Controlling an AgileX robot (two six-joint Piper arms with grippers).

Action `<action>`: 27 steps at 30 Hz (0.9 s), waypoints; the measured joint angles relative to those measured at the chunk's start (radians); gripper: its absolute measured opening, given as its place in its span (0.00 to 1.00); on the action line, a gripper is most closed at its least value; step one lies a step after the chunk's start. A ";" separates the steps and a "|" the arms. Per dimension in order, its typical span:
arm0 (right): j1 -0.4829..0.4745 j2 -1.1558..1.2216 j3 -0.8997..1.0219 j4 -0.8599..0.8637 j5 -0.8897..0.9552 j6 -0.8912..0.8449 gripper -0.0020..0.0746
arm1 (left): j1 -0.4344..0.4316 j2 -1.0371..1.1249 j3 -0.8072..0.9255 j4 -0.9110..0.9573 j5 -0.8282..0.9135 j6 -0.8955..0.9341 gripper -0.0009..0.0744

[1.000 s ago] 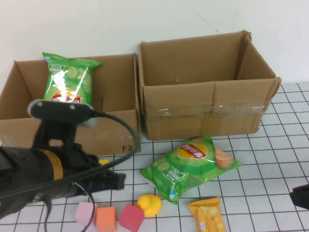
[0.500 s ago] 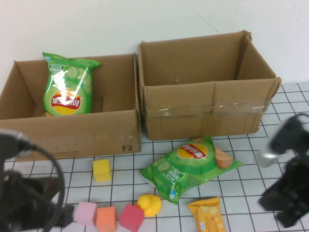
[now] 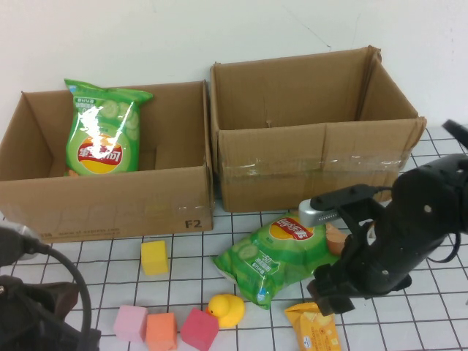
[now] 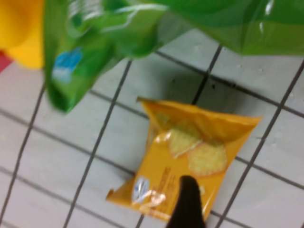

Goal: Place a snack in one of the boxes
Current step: Pick up the biscuit

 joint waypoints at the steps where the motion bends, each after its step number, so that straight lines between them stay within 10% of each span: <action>1: 0.000 0.013 -0.008 -0.006 0.004 0.019 0.73 | 0.000 0.000 0.000 0.000 0.002 0.000 0.01; 27: 0.050 0.130 -0.024 0.091 -0.031 0.058 0.75 | 0.000 0.000 0.000 0.000 0.014 -0.033 0.01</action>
